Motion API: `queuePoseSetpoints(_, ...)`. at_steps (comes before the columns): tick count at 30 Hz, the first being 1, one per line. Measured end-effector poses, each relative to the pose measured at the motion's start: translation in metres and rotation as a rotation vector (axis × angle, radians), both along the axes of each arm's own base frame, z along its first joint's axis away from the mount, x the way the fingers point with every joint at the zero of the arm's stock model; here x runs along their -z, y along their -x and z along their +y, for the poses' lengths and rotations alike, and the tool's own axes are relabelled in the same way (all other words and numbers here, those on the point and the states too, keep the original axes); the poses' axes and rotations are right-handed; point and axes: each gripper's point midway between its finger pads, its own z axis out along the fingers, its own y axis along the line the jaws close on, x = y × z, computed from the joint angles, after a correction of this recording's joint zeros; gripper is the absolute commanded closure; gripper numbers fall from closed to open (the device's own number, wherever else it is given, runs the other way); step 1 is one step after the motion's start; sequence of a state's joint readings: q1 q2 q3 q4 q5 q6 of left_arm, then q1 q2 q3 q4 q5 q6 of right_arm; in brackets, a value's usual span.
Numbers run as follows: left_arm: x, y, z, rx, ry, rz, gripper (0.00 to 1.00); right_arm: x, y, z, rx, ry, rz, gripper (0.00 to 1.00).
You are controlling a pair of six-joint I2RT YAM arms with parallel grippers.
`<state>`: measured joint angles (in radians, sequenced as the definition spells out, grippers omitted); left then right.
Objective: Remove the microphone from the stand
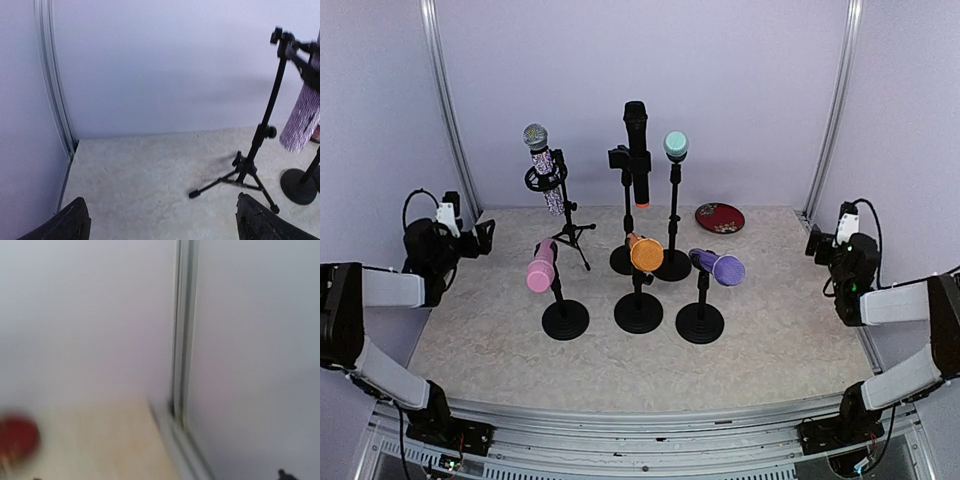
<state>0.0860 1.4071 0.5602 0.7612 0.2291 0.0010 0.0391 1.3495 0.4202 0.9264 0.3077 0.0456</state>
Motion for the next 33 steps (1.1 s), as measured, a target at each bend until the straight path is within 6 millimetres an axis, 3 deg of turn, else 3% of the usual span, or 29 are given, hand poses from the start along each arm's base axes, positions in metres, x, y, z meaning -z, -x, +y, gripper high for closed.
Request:
queuePoseSetpoints(3, -0.042, -0.008, -0.004, 0.031, -0.009, -0.001, 0.01, -0.073, 0.0, 0.001, -0.011, -0.042, -0.138, 0.0)
queuePoseSetpoints(6, -0.059, -0.004, -0.011, 0.075, -0.012, 0.053, 0.01, -0.113, 0.005, 0.005, -0.044, -0.166, -0.211, 0.0)
queuePoseSetpoints(8, -0.056, 0.002, -0.017, 0.111, -0.01, 0.113, 0.01, -0.127, 0.0, 0.015, -0.106, -0.223, -0.207, 0.0)
queuePoseSetpoints(13, -0.028, 0.024, -0.029, 0.187, 0.002, 0.28, 0.01, -0.156, -0.007, 0.067, -0.354, -0.27, -0.146, 0.0)
queuePoseSetpoints(18, -0.017, 0.048, -0.043, 0.28, 0.007, 0.362, 0.01, -0.194, 0.011, 0.164, -0.563, -0.225, -0.085, 0.0)
queuePoseSetpoints(22, -0.02, 0.064, -0.056, 0.355, 0.008, 0.369, 0.01, -0.245, 0.053, 0.237, -0.701, -0.172, -0.141, 0.0)
queuePoseSetpoints(25, -0.019, 0.071, -0.061, 0.394, 0.006, 0.376, 0.01, -0.263, 0.086, 0.284, -0.783, -0.142, -0.158, 0.0)
queuePoseSetpoints(29, -0.014, 0.078, -0.068, 0.441, 0.008, 0.398, 0.01, -0.271, 0.124, 0.355, -0.861, -0.051, -0.156, 0.0)
queuePoseSetpoints(33, -0.011, 0.083, -0.073, 0.48, 0.001, 0.408, 0.01, -0.261, 0.168, 0.433, -0.962, 0.061, -0.138, 0.0)
